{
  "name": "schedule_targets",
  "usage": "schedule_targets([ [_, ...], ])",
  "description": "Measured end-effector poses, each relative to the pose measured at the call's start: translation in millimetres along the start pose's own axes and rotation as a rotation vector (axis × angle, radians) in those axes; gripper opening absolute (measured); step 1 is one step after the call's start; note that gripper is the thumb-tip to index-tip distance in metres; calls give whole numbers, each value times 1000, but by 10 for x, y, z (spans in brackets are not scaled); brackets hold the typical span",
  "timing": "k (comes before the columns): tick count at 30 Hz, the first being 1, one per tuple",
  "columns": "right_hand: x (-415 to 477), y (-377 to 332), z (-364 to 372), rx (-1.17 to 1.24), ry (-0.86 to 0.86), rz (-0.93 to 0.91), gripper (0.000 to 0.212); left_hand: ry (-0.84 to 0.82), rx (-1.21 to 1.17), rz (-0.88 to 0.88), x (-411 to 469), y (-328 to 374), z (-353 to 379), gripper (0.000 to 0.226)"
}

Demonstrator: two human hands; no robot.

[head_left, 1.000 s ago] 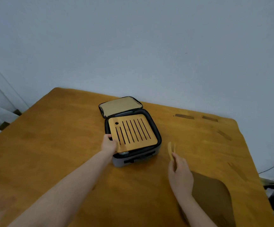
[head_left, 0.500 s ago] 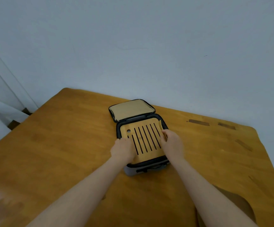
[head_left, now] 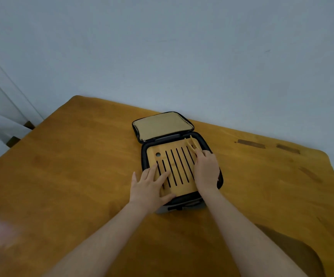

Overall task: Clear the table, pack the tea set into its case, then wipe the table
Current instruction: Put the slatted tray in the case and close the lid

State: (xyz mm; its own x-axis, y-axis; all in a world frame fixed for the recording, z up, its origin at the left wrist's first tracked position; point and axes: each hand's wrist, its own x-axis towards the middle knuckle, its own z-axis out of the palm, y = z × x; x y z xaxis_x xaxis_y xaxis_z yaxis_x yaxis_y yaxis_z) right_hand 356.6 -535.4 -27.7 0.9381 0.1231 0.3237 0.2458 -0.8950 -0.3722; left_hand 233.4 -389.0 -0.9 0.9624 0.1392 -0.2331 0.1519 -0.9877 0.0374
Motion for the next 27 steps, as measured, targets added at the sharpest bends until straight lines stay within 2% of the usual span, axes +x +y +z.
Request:
schedule_targets([
  [3, -83, -77, 20, 24, -26, 42, 41, 61, -29, -4, -8, -17, 25, 81],
  [6, -31, -67, 52, 80, -57, 89, 38, 109, -93, -5, -19, -47, 52, 85],
  [10, 39, 13, 26, 102, -82, 42, 34, 109, -103, -10, 3, -87, 67, 87],
  [15, 8, 43, 44, 53, -74, 47, 31, 138, -138, 7, -1, -105, 87, 77],
  [18, -19, 22, 60, 16, 6, -32, 41, 245, -297, -14, 71, -131, 59, 64],
  [21, -17, 4, 76, -81, 59, -178, 38, 256, -525, -95, 240, -145, -44, 57],
  [23, -49, -30, 86, -107, -7, -256, 37, 256, -682, -186, 397, -147, -158, 58],
  [27, -152, -49, 127, -183, -230, -329, 55, 313, -820, -358, 813, -257, -338, 62],
])
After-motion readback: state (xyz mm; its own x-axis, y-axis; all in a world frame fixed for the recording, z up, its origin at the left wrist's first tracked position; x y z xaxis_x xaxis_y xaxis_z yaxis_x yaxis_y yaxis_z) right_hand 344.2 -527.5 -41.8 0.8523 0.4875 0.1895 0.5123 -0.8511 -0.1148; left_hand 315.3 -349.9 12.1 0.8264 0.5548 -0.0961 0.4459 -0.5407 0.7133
